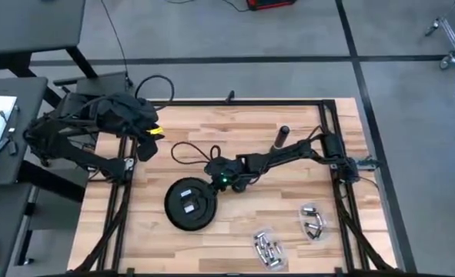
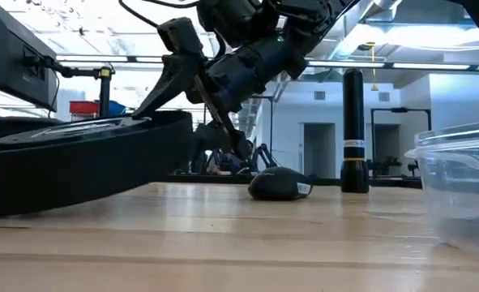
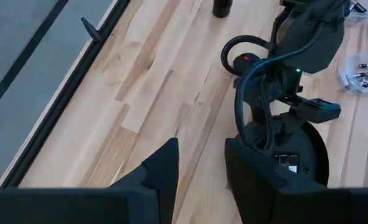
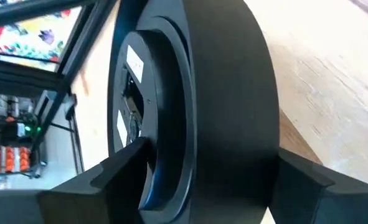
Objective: Insert battery
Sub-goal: Prepare the white wall clock, then insert the brown battery into the white wall clock battery compartment
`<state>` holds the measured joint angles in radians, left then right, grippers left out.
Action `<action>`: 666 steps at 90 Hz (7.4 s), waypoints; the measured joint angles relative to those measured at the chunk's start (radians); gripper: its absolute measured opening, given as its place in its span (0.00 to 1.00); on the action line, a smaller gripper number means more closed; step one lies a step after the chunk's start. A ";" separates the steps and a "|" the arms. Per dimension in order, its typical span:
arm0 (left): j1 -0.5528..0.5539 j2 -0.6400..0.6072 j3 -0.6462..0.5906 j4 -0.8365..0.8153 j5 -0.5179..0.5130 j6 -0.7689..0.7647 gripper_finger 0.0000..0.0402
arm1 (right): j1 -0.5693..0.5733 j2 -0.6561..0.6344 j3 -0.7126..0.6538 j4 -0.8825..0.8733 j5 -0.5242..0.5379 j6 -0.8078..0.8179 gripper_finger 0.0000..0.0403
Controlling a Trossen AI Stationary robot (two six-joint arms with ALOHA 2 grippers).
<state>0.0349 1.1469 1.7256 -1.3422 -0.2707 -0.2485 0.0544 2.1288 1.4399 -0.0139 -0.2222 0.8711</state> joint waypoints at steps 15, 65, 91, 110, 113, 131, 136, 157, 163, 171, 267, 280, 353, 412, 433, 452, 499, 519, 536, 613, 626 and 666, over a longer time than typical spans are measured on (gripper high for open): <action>0.000 0.000 0.000 0.001 0.000 0.000 0.27 | -0.001 -0.001 0.001 -0.033 0.000 -0.008 0.65; 0.000 0.000 0.000 0.002 0.057 0.008 0.27 | -0.021 0.004 0.062 -0.072 -0.061 -0.056 0.65; 0.000 0.000 0.000 0.001 0.085 0.007 0.27 | -0.025 0.001 0.065 -0.127 -0.044 -0.133 0.65; 0.000 0.000 0.000 0.001 0.085 0.009 0.27 | -0.030 0.001 0.065 -0.140 -0.044 -0.146 0.65; 0.000 0.000 0.000 0.001 0.085 0.012 0.27 | -0.030 0.001 0.065 -0.142 -0.044 -0.151 0.65; 0.000 0.000 0.000 0.001 0.085 0.016 0.27 | -0.038 0.001 0.113 -0.200 -0.051 -0.258 0.65; 0.000 0.000 0.000 0.001 0.091 0.016 0.27 | -0.038 0.002 0.143 -0.227 -0.047 -0.290 0.65; 0.000 0.000 0.000 -0.034 0.143 0.007 0.27 | -0.055 0.004 0.196 -0.256 -0.082 -0.307 0.65; 0.000 0.000 0.000 -0.042 0.143 0.008 0.27 | -0.065 0.004 0.195 -0.291 -0.104 -0.304 0.67; 0.000 0.000 0.000 -0.043 0.143 0.008 0.27 | -0.072 0.004 0.171 -0.290 -0.106 -0.306 0.71; 0.000 -0.003 -0.012 -0.062 0.143 0.046 0.27 | 0.243 -0.253 0.364 -1.122 0.206 -0.417 0.81; 0.000 0.001 -0.012 -0.061 0.143 0.091 0.27 | 0.359 -0.238 0.364 -1.106 0.223 -0.251 0.81; 0.000 0.001 -0.013 -0.182 0.155 0.112 0.27 | 0.879 -0.258 0.233 -1.202 0.494 1.005 0.70; 0.000 0.001 -0.013 -0.204 0.194 0.119 0.27 | 0.861 -0.672 -0.259 -1.160 0.333 1.366 0.70; 0.000 0.002 -0.013 -0.204 0.193 0.120 0.27 | 0.796 -0.699 -0.415 -1.013 0.319 1.057 0.70; 0.000 0.001 -0.013 -0.204 0.183 0.124 0.27 | 0.766 -0.701 -0.478 -1.023 0.317 0.779 0.69; 0.000 0.001 -0.013 -0.193 0.169 0.105 0.27 | 0.764 -0.700 -0.612 -0.923 0.276 0.406 0.25; 0.000 0.001 -0.013 -0.193 0.168 0.104 0.27 | 0.764 -0.700 -0.677 -0.829 0.275 0.401 0.20; 0.000 0.001 -0.013 -0.193 0.168 0.103 0.27 | 0.764 -0.701 -0.725 -0.782 0.274 0.384 0.20; 0.000 0.001 -0.013 -0.191 0.165 0.069 0.27 | 0.748 -0.754 -0.580 -0.868 0.214 0.373 0.06; 0.000 0.001 -0.013 -0.169 0.165 0.040 0.27 | 0.689 -0.769 -0.430 -0.995 0.240 0.232 0.05; 0.000 -0.002 -0.013 -0.161 0.152 -0.093 0.27 | 0.221 -0.515 -0.121 -0.740 0.302 -0.699 0.05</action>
<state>0.0349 1.1448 1.7123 -1.5033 -0.1190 -0.3414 0.2752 1.6137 1.3191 -0.7537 0.0796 0.1720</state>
